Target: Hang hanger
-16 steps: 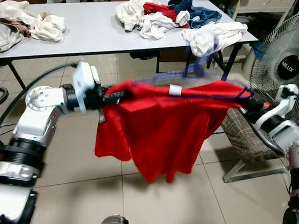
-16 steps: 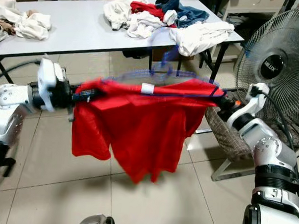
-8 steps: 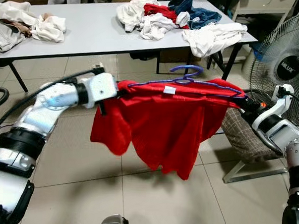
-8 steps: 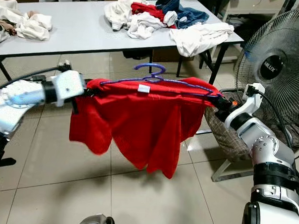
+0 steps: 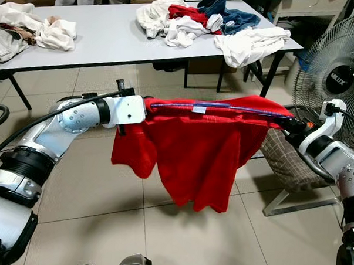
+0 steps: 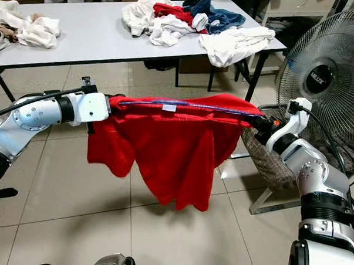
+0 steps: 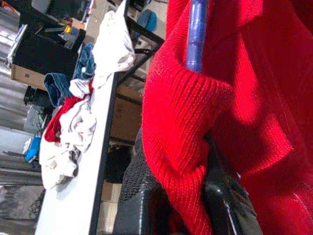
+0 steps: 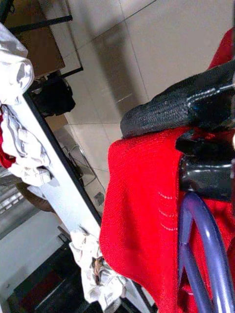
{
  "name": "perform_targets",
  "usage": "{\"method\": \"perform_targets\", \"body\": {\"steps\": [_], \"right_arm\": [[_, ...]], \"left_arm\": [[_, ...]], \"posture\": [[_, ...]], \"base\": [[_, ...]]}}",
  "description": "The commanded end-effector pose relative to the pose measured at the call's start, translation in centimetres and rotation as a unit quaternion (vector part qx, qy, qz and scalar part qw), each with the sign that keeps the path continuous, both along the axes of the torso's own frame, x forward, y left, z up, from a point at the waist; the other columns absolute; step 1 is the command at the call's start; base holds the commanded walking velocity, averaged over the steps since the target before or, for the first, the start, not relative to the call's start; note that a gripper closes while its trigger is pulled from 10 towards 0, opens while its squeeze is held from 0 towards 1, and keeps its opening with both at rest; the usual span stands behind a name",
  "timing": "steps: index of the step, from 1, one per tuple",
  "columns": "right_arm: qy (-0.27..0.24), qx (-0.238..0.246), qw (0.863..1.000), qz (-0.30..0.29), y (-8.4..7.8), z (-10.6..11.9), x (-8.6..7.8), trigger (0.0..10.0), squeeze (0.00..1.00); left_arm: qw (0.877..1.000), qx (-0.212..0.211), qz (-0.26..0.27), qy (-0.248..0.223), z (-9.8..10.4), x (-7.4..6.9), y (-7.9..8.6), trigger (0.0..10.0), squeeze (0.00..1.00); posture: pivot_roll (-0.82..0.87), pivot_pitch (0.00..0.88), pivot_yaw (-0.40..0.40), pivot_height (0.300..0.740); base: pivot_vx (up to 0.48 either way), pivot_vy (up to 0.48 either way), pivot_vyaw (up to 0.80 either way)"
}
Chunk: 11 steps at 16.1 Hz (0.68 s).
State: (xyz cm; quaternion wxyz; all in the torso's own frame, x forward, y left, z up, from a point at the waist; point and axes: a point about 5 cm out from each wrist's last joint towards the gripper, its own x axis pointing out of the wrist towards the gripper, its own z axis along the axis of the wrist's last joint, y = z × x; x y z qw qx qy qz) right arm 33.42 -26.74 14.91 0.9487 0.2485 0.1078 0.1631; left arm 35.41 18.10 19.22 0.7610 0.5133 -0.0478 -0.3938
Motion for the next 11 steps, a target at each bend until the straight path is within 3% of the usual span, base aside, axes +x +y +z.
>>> {"method": "perform_targets", "body": {"steps": [1,3,5,6,8,11], "right_arm": [[-0.017,-0.091,0.979,-0.180,-9.7,2.8,-3.2,0.0,0.00],[-0.032,-0.143,0.973,-0.176,-9.8,3.6,-3.1,0.0,0.00],[-0.076,-0.218,0.950,-0.208,-9.5,5.6,-2.6,0.0,0.00],[-0.077,-0.275,0.935,-0.208,-9.1,6.0,-2.4,0.0,0.00],[-0.070,-0.334,0.914,-0.219,-8.0,6.4,-1.9,0.0,0.00],[-0.070,-0.444,0.869,-0.205,-6.9,6.5,-1.4,0.0,0.00]], "left_arm": [[0.962,0.060,0.263,0.032,0.2,-1.2,13.0,0.0,0.00],[0.959,0.069,0.269,0.053,-0.6,-1.4,13.0,0.0,0.00],[0.956,0.076,0.274,0.075,-1.5,-1.6,13.1,0.0,0.00],[0.956,0.074,0.274,0.079,-1.7,-1.6,13.0,0.0,0.00],[0.956,0.070,0.271,0.085,-1.9,-1.5,12.7,0.0,0.00],[0.959,0.067,0.256,0.101,-2.2,-1.2,12.0,0.0,0.00]], "posture": [[0.02,0.000,0.040,0.740],[0.02,0.000,0.037,0.740],[0.02,0.000,0.038,0.740],[0.02,0.000,0.039,0.740],[0.02,0.000,0.043,0.740],[0.02,0.000,0.045,0.740]], "base": [[0.000,0.000,0.00],[0.000,0.000,0.00],[0.000,0.000,0.00],[0.000,0.000,0.00],[0.000,0.000,0.00],[0.000,0.000,0.00]]}}
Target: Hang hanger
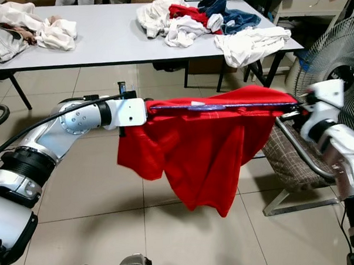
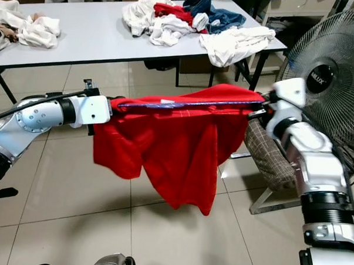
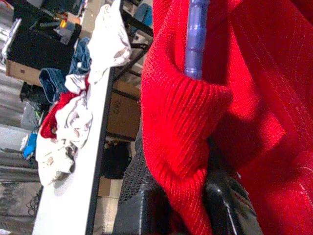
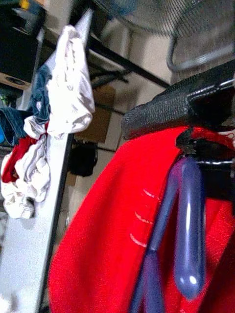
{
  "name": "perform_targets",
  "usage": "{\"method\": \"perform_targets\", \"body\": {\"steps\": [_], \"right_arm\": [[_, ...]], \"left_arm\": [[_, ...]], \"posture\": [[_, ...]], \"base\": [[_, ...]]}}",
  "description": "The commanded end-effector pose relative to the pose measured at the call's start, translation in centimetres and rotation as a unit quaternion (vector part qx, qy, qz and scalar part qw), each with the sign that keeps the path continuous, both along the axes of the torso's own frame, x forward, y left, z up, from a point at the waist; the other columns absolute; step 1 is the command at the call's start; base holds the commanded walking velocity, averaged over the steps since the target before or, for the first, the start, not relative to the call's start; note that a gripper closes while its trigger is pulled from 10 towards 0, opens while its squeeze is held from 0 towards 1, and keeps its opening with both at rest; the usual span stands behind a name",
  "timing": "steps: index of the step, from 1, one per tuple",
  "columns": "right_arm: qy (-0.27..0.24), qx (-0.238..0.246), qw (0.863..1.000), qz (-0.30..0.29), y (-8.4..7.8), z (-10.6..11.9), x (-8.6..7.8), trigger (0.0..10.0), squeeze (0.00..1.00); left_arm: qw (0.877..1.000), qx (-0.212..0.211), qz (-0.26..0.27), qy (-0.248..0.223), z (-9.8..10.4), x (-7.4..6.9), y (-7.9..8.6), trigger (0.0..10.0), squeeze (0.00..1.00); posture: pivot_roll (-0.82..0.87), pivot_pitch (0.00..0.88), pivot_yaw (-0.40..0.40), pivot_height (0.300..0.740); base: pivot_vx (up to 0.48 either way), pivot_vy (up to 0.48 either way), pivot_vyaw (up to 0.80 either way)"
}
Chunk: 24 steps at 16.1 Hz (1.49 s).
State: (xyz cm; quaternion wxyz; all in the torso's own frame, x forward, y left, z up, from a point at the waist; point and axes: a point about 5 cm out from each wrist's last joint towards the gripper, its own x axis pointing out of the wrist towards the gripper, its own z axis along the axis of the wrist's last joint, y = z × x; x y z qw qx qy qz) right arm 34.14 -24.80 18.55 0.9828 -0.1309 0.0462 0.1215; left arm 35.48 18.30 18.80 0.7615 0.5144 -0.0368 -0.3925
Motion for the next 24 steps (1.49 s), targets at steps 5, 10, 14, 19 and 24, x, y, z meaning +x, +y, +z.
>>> {"method": "perform_targets", "body": {"steps": [5,10,14,19,24], "right_arm": [[-0.083,-0.244,0.953,-0.157,-7.0,4.6,-1.8,0.0,0.00],[-0.160,-0.168,0.963,-0.140,-3.1,5.7,-1.1,0.0,0.00],[-0.148,0.069,0.983,-0.085,-1.1,6.8,-1.6,0.0,0.00],[-0.148,-0.042,0.986,-0.056,0.4,9.0,-3.6,0.0,0.00],[-0.213,-0.057,0.974,-0.050,1.3,12.5,-5.1,0.0,0.00]], "left_arm": [[0.965,0.051,0.230,0.111,-2.5,-1.0,10.5,0.0,0.00],[0.971,0.025,0.194,0.135,-3.4,-0.5,7.9,0.0,0.00],[0.964,0.060,0.190,0.174,-5.7,-1.0,7.4,0.0,0.00],[0.959,0.076,0.196,0.188,-6.6,-1.2,7.4,0.0,0.00],[0.958,0.078,0.191,0.199,-7.2,-1.2,6.9,0.0,0.00]], "posture": [[0.02,0.000,0.049,0.740],[0.02,0.000,0.045,0.740],[0.02,0.000,0.043,0.740],[0.02,0.000,0.039,0.740],[0.02,0.000,0.041,0.740]], "base": [[0.000,0.000,0.00],[0.000,0.000,0.00],[0.000,0.000,0.00],[0.000,0.000,0.00],[0.000,0.000,0.00]]}}
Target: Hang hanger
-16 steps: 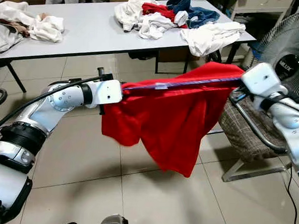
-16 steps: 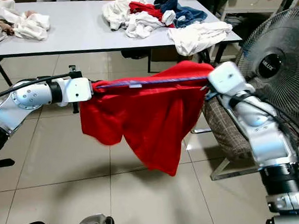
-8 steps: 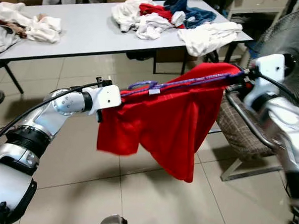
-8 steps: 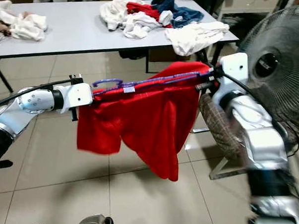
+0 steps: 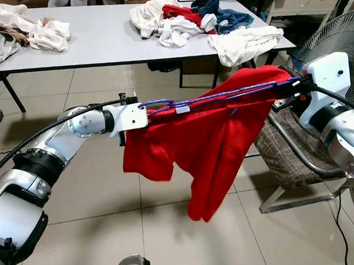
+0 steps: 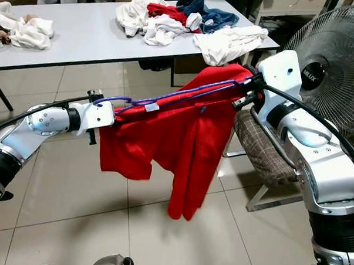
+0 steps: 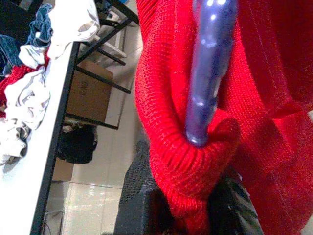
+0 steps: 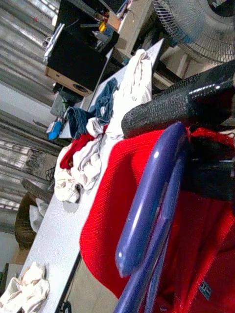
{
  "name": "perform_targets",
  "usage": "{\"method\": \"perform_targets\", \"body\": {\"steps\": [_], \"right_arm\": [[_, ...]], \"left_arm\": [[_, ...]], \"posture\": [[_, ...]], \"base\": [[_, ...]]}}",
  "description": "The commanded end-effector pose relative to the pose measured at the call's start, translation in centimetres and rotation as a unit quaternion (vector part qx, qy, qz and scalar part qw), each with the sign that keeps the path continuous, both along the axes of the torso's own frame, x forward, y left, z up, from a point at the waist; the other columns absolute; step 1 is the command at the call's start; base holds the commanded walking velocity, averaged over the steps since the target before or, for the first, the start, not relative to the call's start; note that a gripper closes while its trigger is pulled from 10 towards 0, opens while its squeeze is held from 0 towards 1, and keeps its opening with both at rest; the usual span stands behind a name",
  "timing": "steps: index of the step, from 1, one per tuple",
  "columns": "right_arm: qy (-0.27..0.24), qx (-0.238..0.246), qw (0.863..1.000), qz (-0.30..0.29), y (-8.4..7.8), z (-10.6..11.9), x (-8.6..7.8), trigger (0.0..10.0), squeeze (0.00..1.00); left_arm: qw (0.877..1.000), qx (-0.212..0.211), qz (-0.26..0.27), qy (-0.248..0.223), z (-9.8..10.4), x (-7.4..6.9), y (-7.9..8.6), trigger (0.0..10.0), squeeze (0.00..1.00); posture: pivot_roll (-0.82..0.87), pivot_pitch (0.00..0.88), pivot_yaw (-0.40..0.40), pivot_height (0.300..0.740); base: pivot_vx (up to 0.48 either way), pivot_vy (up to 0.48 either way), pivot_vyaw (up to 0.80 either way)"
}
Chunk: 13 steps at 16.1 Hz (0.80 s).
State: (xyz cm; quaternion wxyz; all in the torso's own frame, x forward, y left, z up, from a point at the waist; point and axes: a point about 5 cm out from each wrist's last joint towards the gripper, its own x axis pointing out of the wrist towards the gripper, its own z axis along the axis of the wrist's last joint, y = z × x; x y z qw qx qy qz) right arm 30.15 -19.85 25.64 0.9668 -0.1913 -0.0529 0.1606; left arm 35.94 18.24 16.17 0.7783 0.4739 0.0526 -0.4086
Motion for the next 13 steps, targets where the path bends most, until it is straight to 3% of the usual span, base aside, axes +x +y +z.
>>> {"method": "perform_targets", "body": {"steps": [1,2,4,5,6,8,13], "right_arm": [[-0.110,0.016,0.988,-0.105,-3.9,4.9,-1.1,0.0,0.00],[-0.110,0.016,0.988,-0.105,-3.9,4.9,-1.1,0.0,0.00],[0.002,0.045,0.985,-0.165,-7.2,-1.3,-0.4,0.0,0.00],[0.071,0.074,0.978,-0.180,-8.8,-5.5,-0.6,0.0,0.00],[0.103,0.095,0.975,-0.172,-9.1,-7.5,-0.8,0.0,0.00],[0.125,0.130,0.972,-0.151,-9.0,-8.9,-1.0,0.0,0.00],[0.132,0.208,0.964,-0.104,-9.9,-9.7,-1.8,0.0,0.00]], "left_arm": [[0.979,0.090,0.145,0.114,-4.5,-1.7,7.0,0.0,0.00],[0.979,0.090,0.145,0.114,-4.5,-1.7,7.0,0.0,0.00],[0.984,-0.009,0.136,0.117,-3.8,-1.5,6.1,0.0,0.00],[0.987,-0.055,0.100,0.116,-2.9,-1.7,5.7,0.0,0.00],[0.989,-0.054,0.073,0.120,-2.5,-2.1,5.9,0.0,0.00],[0.988,-0.059,0.060,0.130,-2.0,-2.4,6.4,0.0,0.00],[0.978,-0.041,0.050,0.197,-2.4,-3.7,8.2,0.0,0.00]], "posture": [[0.01,0.000,0.042,0.740],[0.01,0.000,0.042,0.740],[0.01,0.000,0.044,0.740],[0.01,0.000,0.039,0.740],[0.02,0.000,0.037,0.740],[0.03,0.000,0.032,0.740],[0.02,0.000,0.037,0.740]], "base": [[0.000,0.000,0.00],[0.000,0.000,0.00],[0.000,0.000,0.00],[0.000,0.000,0.00],[0.000,0.000,0.00],[0.000,0.000,0.00],[0.000,0.000,0.00]]}}
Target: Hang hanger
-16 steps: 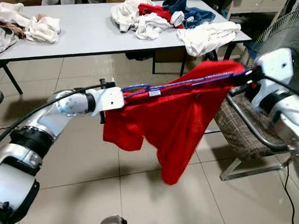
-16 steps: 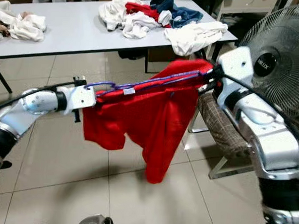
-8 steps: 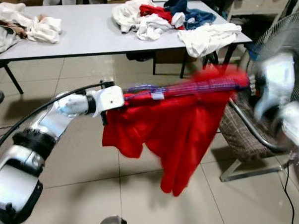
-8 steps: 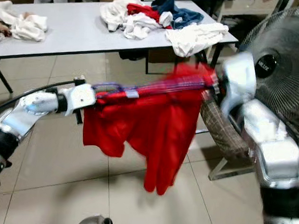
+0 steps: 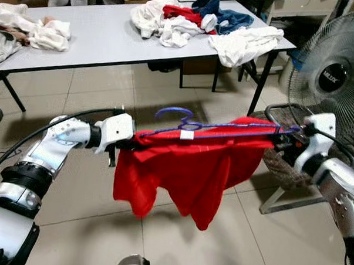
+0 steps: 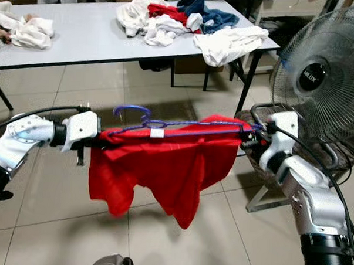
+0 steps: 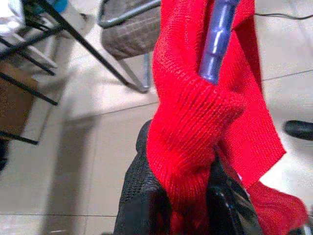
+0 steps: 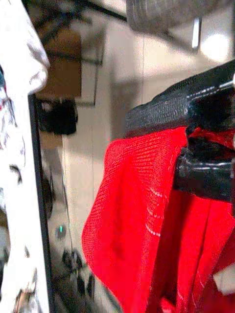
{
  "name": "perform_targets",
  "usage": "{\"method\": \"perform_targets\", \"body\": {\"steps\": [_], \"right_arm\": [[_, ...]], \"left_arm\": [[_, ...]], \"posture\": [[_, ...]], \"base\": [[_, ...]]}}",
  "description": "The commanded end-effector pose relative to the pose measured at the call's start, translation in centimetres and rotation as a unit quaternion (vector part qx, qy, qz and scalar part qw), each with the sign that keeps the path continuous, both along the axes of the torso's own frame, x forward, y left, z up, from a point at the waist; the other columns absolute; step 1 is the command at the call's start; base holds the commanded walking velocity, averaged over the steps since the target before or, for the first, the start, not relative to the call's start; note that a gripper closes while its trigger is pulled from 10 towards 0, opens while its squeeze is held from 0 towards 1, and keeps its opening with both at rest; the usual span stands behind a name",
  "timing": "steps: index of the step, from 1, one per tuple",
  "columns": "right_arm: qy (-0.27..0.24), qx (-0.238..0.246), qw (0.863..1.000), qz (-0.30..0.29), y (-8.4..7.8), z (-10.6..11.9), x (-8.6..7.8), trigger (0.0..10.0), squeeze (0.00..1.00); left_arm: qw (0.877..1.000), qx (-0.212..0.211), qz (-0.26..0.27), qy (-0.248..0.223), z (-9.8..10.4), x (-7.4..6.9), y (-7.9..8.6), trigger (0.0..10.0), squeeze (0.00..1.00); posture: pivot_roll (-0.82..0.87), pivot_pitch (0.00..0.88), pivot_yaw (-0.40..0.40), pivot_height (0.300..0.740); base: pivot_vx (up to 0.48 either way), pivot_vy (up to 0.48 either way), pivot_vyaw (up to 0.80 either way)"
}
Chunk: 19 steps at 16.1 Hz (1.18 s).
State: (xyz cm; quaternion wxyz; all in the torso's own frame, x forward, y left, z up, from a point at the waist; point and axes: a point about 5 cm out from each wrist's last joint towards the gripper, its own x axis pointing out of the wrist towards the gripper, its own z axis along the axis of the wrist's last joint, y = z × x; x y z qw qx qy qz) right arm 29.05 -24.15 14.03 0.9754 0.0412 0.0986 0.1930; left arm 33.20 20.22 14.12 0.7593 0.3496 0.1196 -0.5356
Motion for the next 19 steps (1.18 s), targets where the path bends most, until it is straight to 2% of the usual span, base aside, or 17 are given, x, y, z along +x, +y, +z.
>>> {"method": "perform_targets", "body": {"steps": [1,2,3,7,9,12,15,16,18,19], "right_arm": [[-0.022,-0.021,0.993,-0.118,-6.1,1.2,-1.2,10.0,0.00],[-0.022,-0.022,0.993,-0.114,-6.2,1.1,-1.4,10.0,0.00],[-0.036,-0.015,0.993,-0.111,-6.4,1.4,-1.6,10.0,1.00],[-0.057,-0.005,0.993,-0.103,-6.8,1.9,-1.9,10.0,1.00],[-0.066,-0.004,0.996,-0.063,-6.5,2.2,-2.7,10.0,1.00],[-0.082,0.030,0.996,-0.034,-5.3,2.5,-2.9,10.0,1.00],[-0.035,0.030,0.999,-0.009,-2.9,0.5,-2.6,10.0,1.00],[-0.015,0.028,0.999,-0.023,-2.1,-0.5,-2.2,10.0,1.00],[-0.005,0.041,0.999,-0.032,-0.8,-1.7,-1.6,10.0,1.00],[-0.005,0.044,0.998,-0.033,-0.7,-1.7,-1.5,10.0,1.00]], "left_arm": [[0.991,0.055,0.114,0.046,-0.2,-1.1,6.6,0.0,0.00],[0.991,0.057,0.115,0.046,-0.1,-1.0,6.7,0.0,0.00],[0.990,0.057,0.118,0.049,-0.1,-1.0,6.8,0.0,0.00],[0.989,0.048,0.129,0.046,0.2,-0.4,6.3,0.0,0.00],[0.989,0.015,0.135,0.051,0.7,0.1,5.6,0.0,0.00],[0.990,-0.027,0.126,0.055,1.2,0.6,4.4,0.0,0.00],[0.987,-0.114,0.097,0.066,2.4,1.0,1.4,0.0,0.00],[0.984,-0.141,0.082,0.070,2.6,1.0,0.0,0.0,0.00],[0.980,-0.173,0.064,0.074,2.9,1.0,-1.9,0.0,0.00],[0.980,-0.175,0.063,0.074,2.9,1.0,-2.1,0.0,0.00]], "posture": [[0.02,0.000,0.038,0.740],[0.02,0.000,0.039,0.740],[0.02,0.000,0.042,0.740],[0.02,0.000,0.044,0.740],[0.01,0.000,0.047,0.740],[0.01,0.000,0.051,0.740],[0.01,0.000,0.049,0.740],[0.01,0.000,0.048,0.740],[0.01,0.000,0.051,0.740],[0.01,0.000,0.051,0.740]], "base": [[0.000,0.000,0.00],[0.000,0.000,0.00],[0.000,0.000,0.00],[0.000,0.000,0.00],[0.000,0.000,0.00],[0.000,0.000,0.00],[0.000,0.000,0.00],[0.000,0.000,0.00],[0.000,0.000,0.00],[0.000,0.000,0.00]]}}
